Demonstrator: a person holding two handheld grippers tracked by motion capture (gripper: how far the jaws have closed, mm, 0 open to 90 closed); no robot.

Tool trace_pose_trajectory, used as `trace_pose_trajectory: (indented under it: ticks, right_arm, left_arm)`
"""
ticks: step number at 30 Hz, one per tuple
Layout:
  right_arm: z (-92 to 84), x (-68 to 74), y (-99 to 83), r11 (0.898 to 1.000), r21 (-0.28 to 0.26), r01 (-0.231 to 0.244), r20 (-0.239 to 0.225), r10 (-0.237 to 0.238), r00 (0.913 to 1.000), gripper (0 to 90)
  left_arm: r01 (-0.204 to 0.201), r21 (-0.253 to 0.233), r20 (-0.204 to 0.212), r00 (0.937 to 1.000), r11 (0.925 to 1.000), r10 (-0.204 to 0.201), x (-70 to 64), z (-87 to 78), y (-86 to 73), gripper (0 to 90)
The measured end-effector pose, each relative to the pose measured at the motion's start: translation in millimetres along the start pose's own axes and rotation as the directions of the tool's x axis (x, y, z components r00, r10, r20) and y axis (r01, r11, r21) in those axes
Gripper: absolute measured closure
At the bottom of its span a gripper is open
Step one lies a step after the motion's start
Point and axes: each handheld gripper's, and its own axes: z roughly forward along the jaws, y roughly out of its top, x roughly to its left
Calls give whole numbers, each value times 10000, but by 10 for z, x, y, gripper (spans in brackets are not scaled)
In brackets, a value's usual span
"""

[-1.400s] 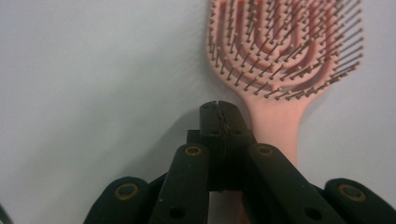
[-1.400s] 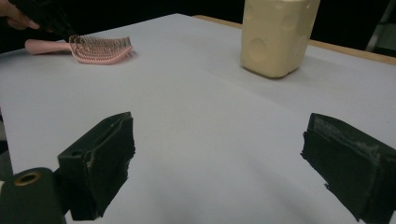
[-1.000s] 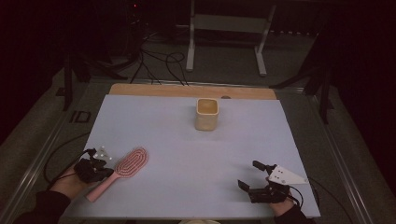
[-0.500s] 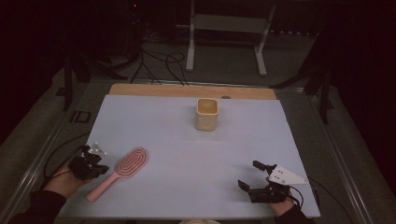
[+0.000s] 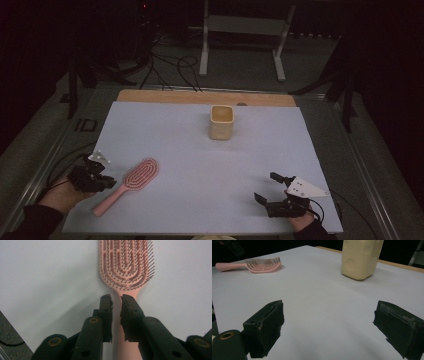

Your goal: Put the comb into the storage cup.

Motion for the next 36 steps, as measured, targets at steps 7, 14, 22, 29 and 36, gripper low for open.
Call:
trace_pose_trajectory:
  ticks: [7, 14, 22, 29, 36]
  right_arm:
    - [2, 3, 0, 10000, 11, 27, -13, -27, 10000, 87]
    - [12, 4, -5, 10000, 83, 54, -5, -54, 10000, 87]
    - [17, 1, -11, 9999, 159, 33, -1, -33, 10000, 87]
    - [15, 4, -10, 9998, 172, 91, 25, -91, 10000, 87]
    - [14, 5, -8, 9999, 140, 70, 19, -70, 10000, 87]
  left_arm:
    - [-342, 647, 140, 9993, 9973, 334, -90, 49, 39, 557]
    - [-430, 1402, 137, 9990, 9892, 415, -152, 168, 79, 199]
    - [33, 1819, 391, 9992, 9833, -106, -139, 312, 126, 3]
    - [383, 2159, 281, 9986, 9757, -454, -108, 388, 184, 4]
    - [313, 2339, 370, 9985, 9718, -410, -87, 424, 208, 85]
